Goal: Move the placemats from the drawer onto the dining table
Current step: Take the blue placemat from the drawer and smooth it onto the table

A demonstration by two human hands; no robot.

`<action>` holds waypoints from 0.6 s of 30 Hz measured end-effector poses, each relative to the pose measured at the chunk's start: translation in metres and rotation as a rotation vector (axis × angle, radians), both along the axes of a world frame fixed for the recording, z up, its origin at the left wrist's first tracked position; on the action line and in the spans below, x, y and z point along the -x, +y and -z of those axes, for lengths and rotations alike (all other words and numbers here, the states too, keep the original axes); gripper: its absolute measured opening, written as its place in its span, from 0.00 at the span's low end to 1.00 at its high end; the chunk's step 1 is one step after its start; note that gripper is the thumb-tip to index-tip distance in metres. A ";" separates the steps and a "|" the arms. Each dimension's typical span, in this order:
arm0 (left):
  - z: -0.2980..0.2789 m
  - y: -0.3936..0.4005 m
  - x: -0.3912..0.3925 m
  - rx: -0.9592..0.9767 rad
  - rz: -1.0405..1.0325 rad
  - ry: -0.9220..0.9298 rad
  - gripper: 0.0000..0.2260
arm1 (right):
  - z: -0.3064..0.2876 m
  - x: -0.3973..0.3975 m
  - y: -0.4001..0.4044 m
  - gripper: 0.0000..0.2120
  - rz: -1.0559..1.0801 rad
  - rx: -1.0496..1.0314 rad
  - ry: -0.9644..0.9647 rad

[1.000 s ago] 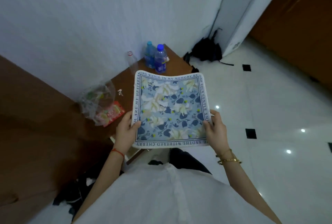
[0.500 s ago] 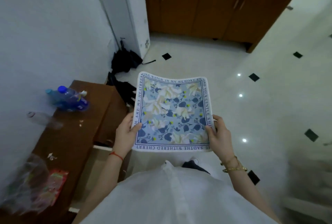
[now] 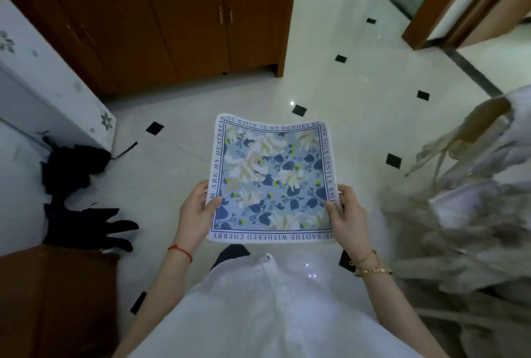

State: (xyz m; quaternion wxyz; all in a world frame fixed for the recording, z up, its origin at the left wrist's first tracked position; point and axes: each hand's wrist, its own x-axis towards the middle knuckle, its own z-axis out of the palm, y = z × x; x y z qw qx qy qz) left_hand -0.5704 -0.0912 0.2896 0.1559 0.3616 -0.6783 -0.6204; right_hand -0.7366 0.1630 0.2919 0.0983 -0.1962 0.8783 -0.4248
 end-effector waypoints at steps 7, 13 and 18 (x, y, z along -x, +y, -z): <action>0.012 -0.015 0.146 -0.004 0.167 0.001 0.15 | 0.029 0.097 0.009 0.12 0.191 0.020 -0.062; 0.007 -0.045 0.309 -0.001 0.315 0.027 0.15 | 0.024 0.219 -0.008 0.12 0.346 0.025 -0.041; -0.014 -0.062 0.460 -0.008 0.455 0.066 0.15 | 0.006 0.329 -0.017 0.12 0.487 0.040 0.027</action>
